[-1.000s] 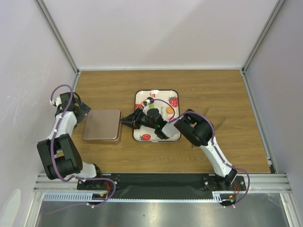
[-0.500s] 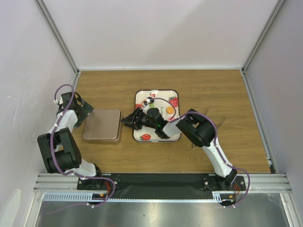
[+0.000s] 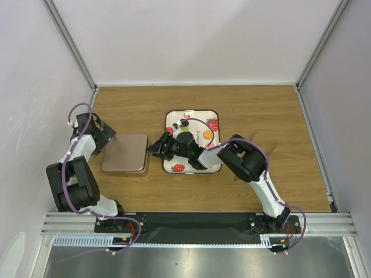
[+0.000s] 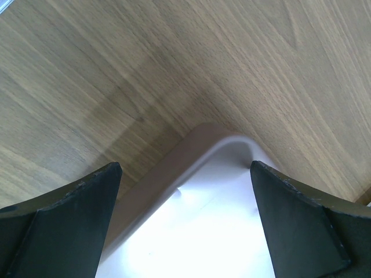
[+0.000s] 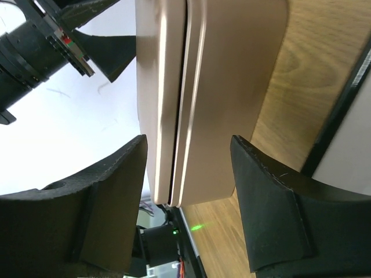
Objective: Pack the cookies
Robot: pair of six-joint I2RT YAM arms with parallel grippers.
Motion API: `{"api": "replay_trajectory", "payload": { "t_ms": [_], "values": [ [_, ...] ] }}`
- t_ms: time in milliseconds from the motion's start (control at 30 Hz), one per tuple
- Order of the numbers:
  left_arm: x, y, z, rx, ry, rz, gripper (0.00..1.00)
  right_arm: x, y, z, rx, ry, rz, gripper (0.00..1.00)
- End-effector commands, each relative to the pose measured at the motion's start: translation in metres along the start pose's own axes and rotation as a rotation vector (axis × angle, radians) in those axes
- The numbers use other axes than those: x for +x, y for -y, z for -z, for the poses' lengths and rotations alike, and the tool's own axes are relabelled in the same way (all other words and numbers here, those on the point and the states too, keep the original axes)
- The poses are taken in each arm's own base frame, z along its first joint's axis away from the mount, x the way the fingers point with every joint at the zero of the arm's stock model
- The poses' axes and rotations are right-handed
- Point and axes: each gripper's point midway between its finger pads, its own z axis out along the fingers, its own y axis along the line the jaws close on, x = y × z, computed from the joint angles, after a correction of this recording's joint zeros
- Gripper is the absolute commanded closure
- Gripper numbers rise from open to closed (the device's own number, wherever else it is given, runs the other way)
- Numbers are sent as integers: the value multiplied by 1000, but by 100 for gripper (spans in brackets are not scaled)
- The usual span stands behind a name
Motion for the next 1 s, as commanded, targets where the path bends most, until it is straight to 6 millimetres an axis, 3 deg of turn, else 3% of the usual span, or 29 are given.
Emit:
{"api": "replay_trajectory", "payload": {
  "t_ms": [0,267,967],
  "values": [
    [-1,7,0,32,13,-9,0,-12,-44,-2,-67,43,99,35],
    [1,11,0,31,8,-35,0,-5,-50,-15,-7,12,182,35],
    [17,31,4,20,-10,-162,0,6,-38,-29,85,-57,252,36]
  ]
}}
